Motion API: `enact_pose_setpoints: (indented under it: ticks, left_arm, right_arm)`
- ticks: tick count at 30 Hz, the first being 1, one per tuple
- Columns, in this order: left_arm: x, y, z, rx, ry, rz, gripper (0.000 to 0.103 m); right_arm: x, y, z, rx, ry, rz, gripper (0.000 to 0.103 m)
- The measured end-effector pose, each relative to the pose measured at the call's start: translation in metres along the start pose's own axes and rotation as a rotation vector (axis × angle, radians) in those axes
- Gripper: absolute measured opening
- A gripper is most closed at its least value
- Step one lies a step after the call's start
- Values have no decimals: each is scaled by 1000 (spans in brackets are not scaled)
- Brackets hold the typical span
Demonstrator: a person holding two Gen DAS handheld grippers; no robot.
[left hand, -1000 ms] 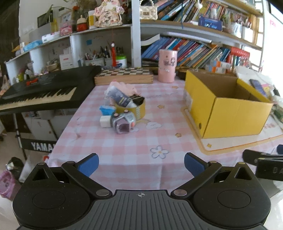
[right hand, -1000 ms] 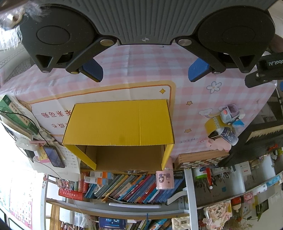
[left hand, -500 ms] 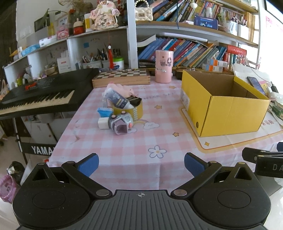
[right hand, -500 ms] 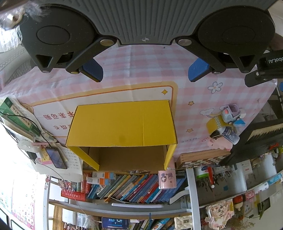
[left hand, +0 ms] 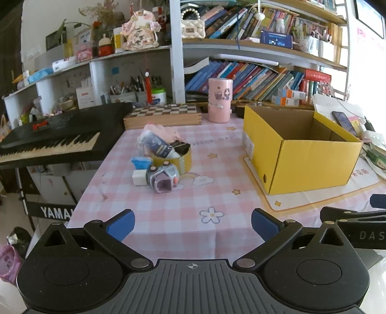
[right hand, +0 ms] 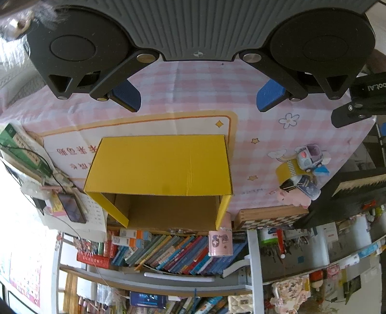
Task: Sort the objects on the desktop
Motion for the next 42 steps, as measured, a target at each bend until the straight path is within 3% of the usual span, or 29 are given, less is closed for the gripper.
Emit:
enact_pose_setpoints:
  ticks: [9,19,29,42]
  left_arm:
    - [19,-7,1,49,19,-73,103]
    - [26,-9,-5,37,40,-83,103]
    - [25,4,-22,-58,105,14,103]
    - [46,9,-29,-107,194,-23,103]
  right_arm:
    - [15,1,-1,-3,26,-50,103]
    - [38,5,-12,-65,102,-120,101]
    - [55,14,-19,-114,151,-134,63]
    - [78,23,-6,-144,232,-159,63]
Point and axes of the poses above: each gripper's, at about its wrist camera, not at the fingertips, and z roughly the way its jaws point, x to its left, y to its top, the point moved 3 cm from there along z, roughly the way its jaws point, and after that the axes turned 14 degrees about -y, right-handed, at the moved point
